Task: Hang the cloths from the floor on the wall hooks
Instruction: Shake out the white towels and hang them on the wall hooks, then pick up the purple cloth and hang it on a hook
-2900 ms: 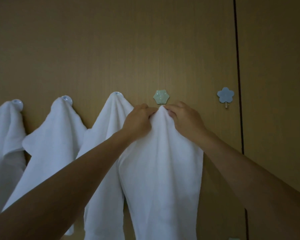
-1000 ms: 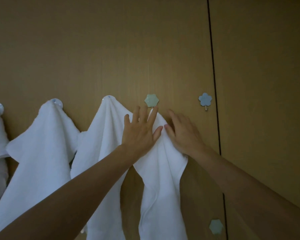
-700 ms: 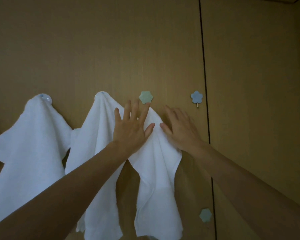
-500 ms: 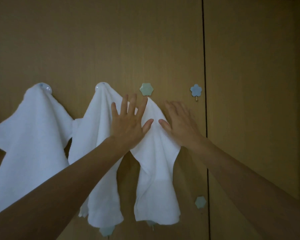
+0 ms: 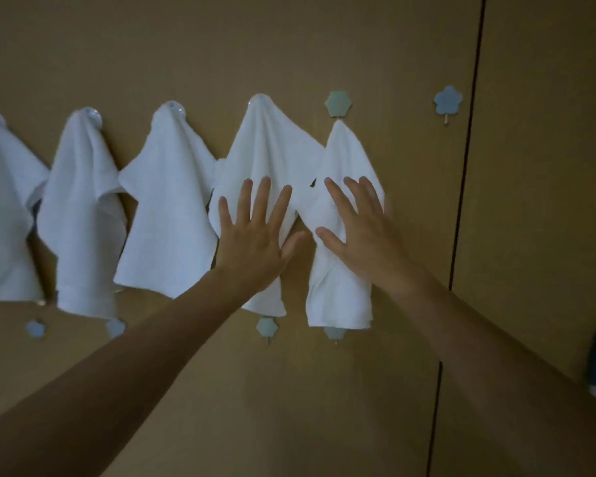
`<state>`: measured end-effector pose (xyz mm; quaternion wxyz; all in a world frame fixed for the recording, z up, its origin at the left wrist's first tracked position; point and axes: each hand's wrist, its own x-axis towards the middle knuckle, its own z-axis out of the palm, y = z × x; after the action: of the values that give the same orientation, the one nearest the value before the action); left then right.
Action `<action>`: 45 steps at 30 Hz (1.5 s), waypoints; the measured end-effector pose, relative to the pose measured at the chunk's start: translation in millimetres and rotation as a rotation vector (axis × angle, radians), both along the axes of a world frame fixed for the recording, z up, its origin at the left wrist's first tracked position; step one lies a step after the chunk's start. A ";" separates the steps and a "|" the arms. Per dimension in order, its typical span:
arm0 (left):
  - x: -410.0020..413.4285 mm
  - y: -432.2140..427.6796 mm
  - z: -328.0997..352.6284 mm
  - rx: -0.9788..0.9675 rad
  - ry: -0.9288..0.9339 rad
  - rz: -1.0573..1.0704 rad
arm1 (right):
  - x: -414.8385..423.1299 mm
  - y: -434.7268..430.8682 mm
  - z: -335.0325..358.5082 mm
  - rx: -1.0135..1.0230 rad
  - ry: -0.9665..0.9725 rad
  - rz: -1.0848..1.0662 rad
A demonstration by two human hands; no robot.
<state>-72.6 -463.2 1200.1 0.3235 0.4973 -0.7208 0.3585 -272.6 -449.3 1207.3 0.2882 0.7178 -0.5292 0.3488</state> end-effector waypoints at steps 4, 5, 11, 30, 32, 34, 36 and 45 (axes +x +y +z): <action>28.9 44.2 -41.1 0.017 -0.037 0.162 | 26.9 22.2 -33.3 0.036 0.013 0.153; 38.2 57.0 -50.9 0.020 -0.046 0.201 | 35.9 26.3 -42.2 0.053 0.016 0.184; 115.7 147.8 -92.2 0.130 -0.058 0.452 | 118.8 60.8 -91.1 0.163 0.051 0.399; 489.2 453.9 -149.4 0.402 0.143 1.188 | 575.4 254.4 -150.2 0.338 0.180 0.976; 531.1 484.1 -153.5 0.425 0.164 1.238 | 625.2 278.5 -155.7 0.366 0.185 1.015; 568.4 510.8 -157.4 0.449 0.182 1.279 | 673.3 301.5 -162.1 0.382 0.199 1.057; 602.4 533.5 -163.3 0.473 0.199 1.311 | 718.1 322.3 -168.2 0.383 0.223 1.096; 761.4 592.0 -194.1 0.460 0.240 1.490 | 909.7 367.8 -197.0 0.386 0.321 1.267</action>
<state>688.8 128.8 1005.9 -0.0373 0.9389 -0.2139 0.2669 637.1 -81.5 1010.3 -0.0301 0.9705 -0.0102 0.2389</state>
